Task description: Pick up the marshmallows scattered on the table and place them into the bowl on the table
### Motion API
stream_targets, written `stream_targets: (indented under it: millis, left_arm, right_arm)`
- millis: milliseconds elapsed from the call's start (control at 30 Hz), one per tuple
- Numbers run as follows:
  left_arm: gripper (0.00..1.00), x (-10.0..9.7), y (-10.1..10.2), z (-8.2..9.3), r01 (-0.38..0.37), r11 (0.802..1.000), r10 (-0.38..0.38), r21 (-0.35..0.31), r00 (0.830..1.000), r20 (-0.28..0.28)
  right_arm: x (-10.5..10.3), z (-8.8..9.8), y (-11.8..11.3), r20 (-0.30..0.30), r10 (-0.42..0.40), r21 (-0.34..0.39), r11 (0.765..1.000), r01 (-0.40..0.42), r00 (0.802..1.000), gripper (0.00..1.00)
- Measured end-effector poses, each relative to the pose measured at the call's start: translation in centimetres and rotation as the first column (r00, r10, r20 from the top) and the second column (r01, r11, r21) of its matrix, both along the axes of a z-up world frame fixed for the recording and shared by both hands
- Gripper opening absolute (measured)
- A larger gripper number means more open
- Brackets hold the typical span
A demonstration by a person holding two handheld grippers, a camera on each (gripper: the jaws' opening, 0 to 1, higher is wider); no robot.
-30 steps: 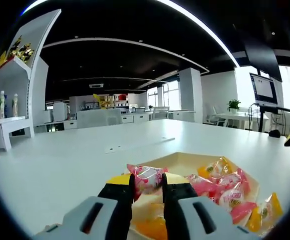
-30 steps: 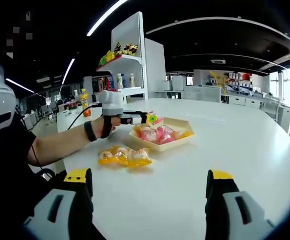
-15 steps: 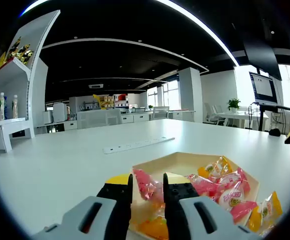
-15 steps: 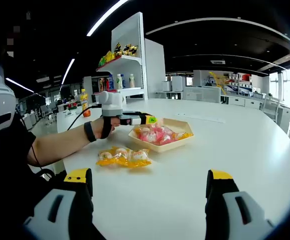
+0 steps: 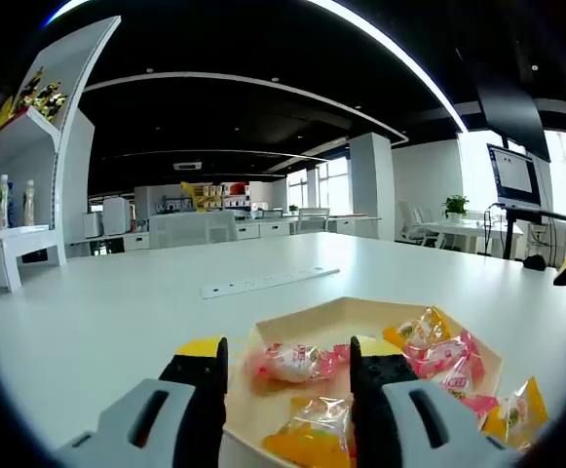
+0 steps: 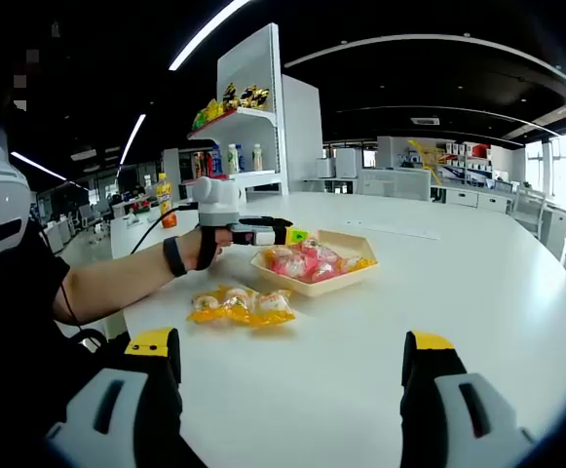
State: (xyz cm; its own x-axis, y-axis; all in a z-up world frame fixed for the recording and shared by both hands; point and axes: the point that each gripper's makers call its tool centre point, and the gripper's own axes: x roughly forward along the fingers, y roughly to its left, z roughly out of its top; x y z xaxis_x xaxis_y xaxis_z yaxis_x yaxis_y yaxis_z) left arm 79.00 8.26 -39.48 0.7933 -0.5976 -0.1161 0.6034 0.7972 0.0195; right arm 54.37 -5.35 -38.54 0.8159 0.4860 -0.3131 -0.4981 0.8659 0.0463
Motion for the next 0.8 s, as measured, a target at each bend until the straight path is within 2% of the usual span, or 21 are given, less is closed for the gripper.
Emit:
stream_targets:
  millis: [67,133,167,300,400,433,467,533,667,800]
  left_arm:
    - [0.62,-0.1,-0.1,0.0,0.005,1.000,-0.005,0.007,1.000,0.006]
    - [0.71,0.1,0.2,-0.2,0.004,0.998,-0.007,0.065,0.999,0.040]
    - [0.73,0.1,0.2,-0.2,0.003,0.997,-0.006,0.072,0.999,0.044]
    - [0.74,-0.2,0.2,-0.1,0.006,0.999,-0.008,0.053,0.999,0.035]
    - [0.80,-0.3,0.1,0.2,0.012,1.000,-0.013,0.028,0.999,0.032]
    - [0.83,-0.4,0.1,0.2,0.013,1.000,-0.014,0.023,0.999,0.031]
    - [0.86,-0.5,0.2,0.6,0.016,1.000,-0.016,-0.013,0.999,0.033]
    - [0.94,-0.7,0.1,1.1,0.023,0.999,-0.021,-0.037,0.998,0.060]
    - [0.95,-1.3,0.1,2.0,0.043,0.996,-0.036,-0.076,0.995,0.098]
    - [0.95,-1.8,0.0,1.7,0.054,0.997,-0.048,-0.063,0.995,0.091]
  right_arm:
    - [0.0,0.1,0.0,0.002,-0.001,0.000,1.000,0.001,1.000,0.91]
    - [0.0,0.1,-0.1,0.003,-0.001,0.001,1.000,0.001,1.000,0.91]
    - [0.0,0.1,-0.1,0.003,-0.001,0.001,1.000,0.001,1.000,0.91]
    - [0.1,0.1,0.0,0.004,0.000,0.001,1.000,0.000,1.000,0.91]
    - [0.1,0.2,-0.1,0.004,0.001,0.000,1.000,-0.001,1.000,0.91]
    - [0.0,0.2,-0.1,0.004,0.001,-0.001,1.000,-0.001,1.000,0.91]
    - [0.0,0.2,-0.1,0.004,0.001,-0.002,1.000,-0.001,1.000,0.91]
    - [0.0,0.2,-0.1,0.005,-0.001,-0.002,1.000,0.001,1.000,0.91]
    - [0.0,0.3,-0.1,0.008,-0.001,-0.002,1.000,0.001,1.000,0.91]
    - [0.0,0.4,0.0,0.010,-0.001,-0.001,1.000,0.001,1.000,0.91]
